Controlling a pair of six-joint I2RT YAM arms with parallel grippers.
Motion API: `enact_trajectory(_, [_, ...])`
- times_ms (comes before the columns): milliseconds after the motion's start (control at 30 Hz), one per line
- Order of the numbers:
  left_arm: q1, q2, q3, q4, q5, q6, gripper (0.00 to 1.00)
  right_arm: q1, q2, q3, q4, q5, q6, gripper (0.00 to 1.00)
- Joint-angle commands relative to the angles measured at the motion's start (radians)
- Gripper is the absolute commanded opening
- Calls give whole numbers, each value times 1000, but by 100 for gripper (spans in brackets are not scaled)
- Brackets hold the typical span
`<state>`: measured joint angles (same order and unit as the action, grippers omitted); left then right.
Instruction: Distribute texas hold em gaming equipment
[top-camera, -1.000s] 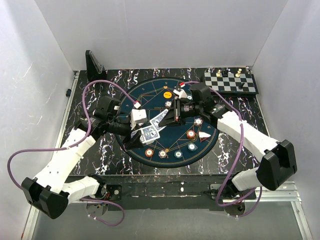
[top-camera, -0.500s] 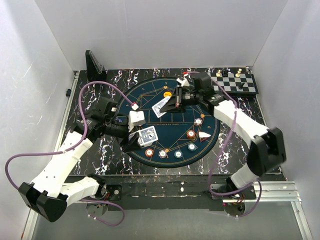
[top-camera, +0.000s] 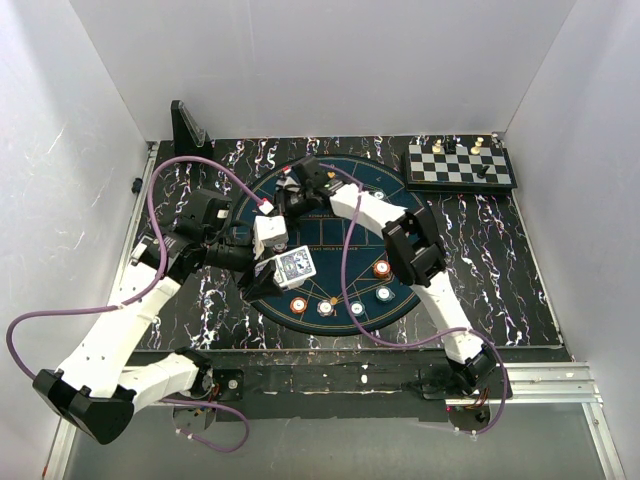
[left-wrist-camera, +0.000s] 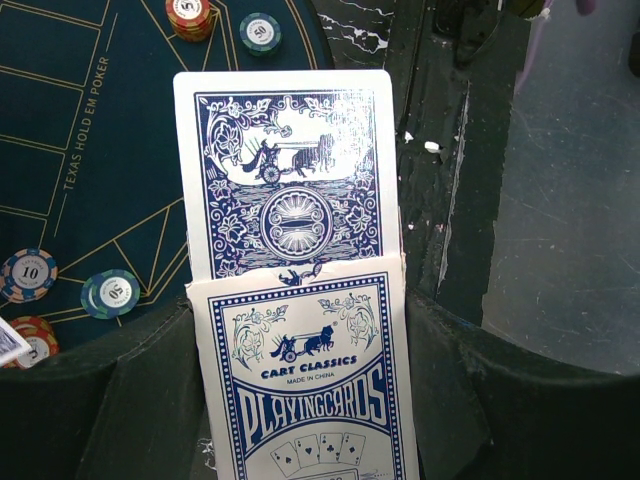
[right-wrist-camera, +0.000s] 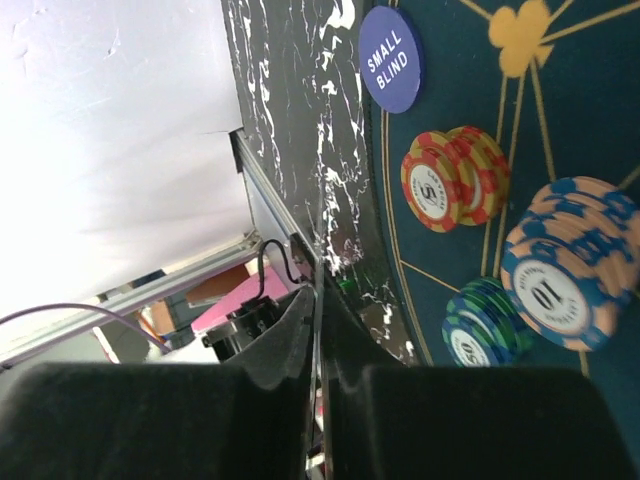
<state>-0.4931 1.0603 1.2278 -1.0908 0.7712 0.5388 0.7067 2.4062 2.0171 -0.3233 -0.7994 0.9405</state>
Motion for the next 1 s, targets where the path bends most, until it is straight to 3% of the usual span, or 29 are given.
enact_trajectory(0, [-1, -20, 45, 0, 34, 0, 0, 19, 37, 94, -22, -24, 75, 18])
enact_trajectory(233, [-1, -43, 29, 9, 22, 1, 0, 19, 18, 42, -62, 8, 80, 44])
enact_trajectory(567, [-1, -51, 25, 19, 5, 1, 0, 5, -102, -136, -98, 48, 29, 41])
enact_trajectory(767, [-1, -46, 29, 19, 5, -2, 0, 4, -183, -162, -114, 19, -5, 48])
enact_trajectory(967, [-1, -43, 18, 11, -1, 18, 0, -15, -352, -257, -129, 25, -58, 70])
